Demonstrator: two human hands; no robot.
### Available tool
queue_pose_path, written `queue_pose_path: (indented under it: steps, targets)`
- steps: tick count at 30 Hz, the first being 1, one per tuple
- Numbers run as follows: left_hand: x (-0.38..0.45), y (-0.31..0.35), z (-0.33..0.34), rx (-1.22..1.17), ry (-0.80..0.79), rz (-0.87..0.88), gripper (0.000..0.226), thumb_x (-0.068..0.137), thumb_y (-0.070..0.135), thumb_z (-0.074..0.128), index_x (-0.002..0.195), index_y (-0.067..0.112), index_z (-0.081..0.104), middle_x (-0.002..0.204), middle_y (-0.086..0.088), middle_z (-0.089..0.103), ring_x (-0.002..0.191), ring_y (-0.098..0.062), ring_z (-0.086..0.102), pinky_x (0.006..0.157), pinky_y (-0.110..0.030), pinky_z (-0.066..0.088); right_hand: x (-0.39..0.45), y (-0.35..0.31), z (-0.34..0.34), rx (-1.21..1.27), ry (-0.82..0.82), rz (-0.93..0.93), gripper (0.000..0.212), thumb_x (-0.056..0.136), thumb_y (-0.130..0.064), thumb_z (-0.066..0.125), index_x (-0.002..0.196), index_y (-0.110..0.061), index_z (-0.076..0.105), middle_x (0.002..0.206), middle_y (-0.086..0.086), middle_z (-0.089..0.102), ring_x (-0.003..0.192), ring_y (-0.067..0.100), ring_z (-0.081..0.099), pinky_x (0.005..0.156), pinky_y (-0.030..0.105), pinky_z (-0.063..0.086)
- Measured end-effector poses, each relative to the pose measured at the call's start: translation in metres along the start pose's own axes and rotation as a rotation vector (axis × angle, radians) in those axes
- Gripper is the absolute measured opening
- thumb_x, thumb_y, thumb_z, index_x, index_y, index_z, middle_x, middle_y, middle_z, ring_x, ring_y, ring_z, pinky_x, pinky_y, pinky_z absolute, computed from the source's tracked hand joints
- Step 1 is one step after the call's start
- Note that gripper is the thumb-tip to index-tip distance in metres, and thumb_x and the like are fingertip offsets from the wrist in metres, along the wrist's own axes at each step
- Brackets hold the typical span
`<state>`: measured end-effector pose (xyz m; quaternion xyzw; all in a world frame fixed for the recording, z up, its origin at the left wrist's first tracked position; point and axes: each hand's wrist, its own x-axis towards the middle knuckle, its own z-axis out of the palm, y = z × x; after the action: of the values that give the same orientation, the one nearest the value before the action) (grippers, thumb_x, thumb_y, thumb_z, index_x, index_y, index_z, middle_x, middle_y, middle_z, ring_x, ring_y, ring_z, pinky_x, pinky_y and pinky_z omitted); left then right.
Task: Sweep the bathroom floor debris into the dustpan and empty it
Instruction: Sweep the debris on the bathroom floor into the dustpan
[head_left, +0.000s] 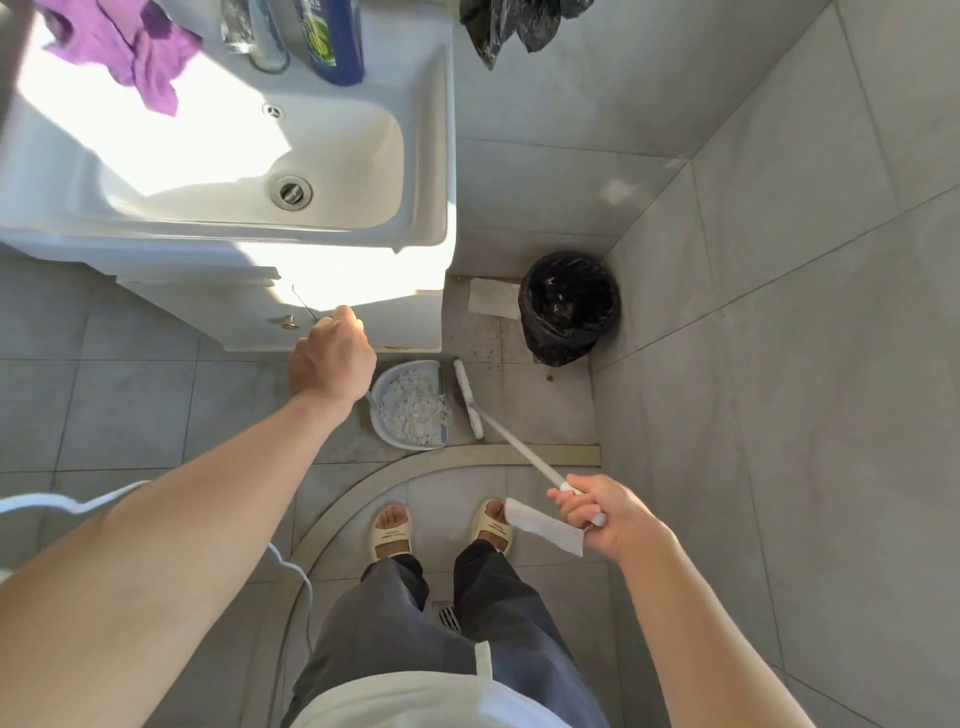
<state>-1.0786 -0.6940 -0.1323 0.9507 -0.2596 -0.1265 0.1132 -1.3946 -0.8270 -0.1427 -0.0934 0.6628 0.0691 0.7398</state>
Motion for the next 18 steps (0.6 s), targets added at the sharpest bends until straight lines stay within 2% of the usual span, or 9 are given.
queue_pose_path:
  steps: [4, 8, 11, 13, 18]
  targets:
    - [0.005, 0.003, 0.001, -0.020, -0.008, -0.011, 0.022, 0.100, 0.012, 0.033, 0.107, 0.005, 0.053, 0.101, -0.018, 0.064, 0.083, -0.038, 0.059, 0.062, -0.038, 0.036, -0.023, -0.001, -0.019, 0.088, -0.036, -0.004, 0.026, 0.104, -0.022, 0.043, 0.115, 0.001, 0.050, 0.057, 0.002, 0.044, 0.031, 0.003, 0.034, 0.024, 0.013, 0.027]
    - [0.012, 0.004, 0.001, -0.058, 0.004, -0.001, 0.021, 0.100, 0.011, 0.032, 0.104, 0.005, 0.052, 0.096, -0.018, 0.064, 0.075, -0.033, 0.051, 0.061, -0.037, 0.035, -0.013, 0.013, 0.013, -0.098, 0.080, -0.066, 0.026, 0.106, -0.023, 0.039, 0.106, 0.001, 0.052, 0.057, 0.003, 0.045, 0.033, 0.004, 0.033, 0.026, 0.014, 0.026]
    - [0.015, 0.002, -0.001, -0.061, 0.008, 0.013, 0.021, 0.101, 0.011, 0.032, 0.103, 0.005, 0.052, 0.093, -0.018, 0.064, 0.074, -0.033, 0.054, 0.060, -0.037, 0.037, 0.005, 0.026, 0.050, -0.175, 0.135, -0.022, 0.024, 0.105, -0.018, 0.034, 0.107, 0.001, 0.050, 0.059, 0.004, 0.044, 0.033, 0.004, 0.034, 0.027, 0.014, 0.026]
    - [0.015, 0.001, -0.003, -0.054, 0.003, 0.011, 0.021, 0.101, 0.011, 0.032, 0.104, 0.005, 0.052, 0.092, -0.017, 0.063, 0.073, -0.032, 0.052, 0.060, -0.037, 0.037, 0.010, 0.030, 0.065, -0.141, 0.105, 0.025, 0.024, 0.106, -0.018, 0.032, 0.110, -0.001, 0.049, 0.057, 0.003, 0.043, 0.032, 0.005, 0.034, 0.027, 0.014, 0.027]
    - [0.016, -0.004, -0.005, -0.059, -0.008, 0.005, 0.023, 0.101, 0.011, 0.030, 0.104, 0.005, 0.052, 0.093, -0.015, 0.063, 0.071, -0.029, 0.048, 0.060, -0.037, 0.036, -0.017, 0.014, 0.057, 0.070, -0.008, 0.038, 0.029, 0.107, -0.022, 0.033, 0.100, 0.001, 0.048, 0.049, 0.003, 0.042, 0.027, 0.004, 0.033, 0.025, 0.012, 0.025]
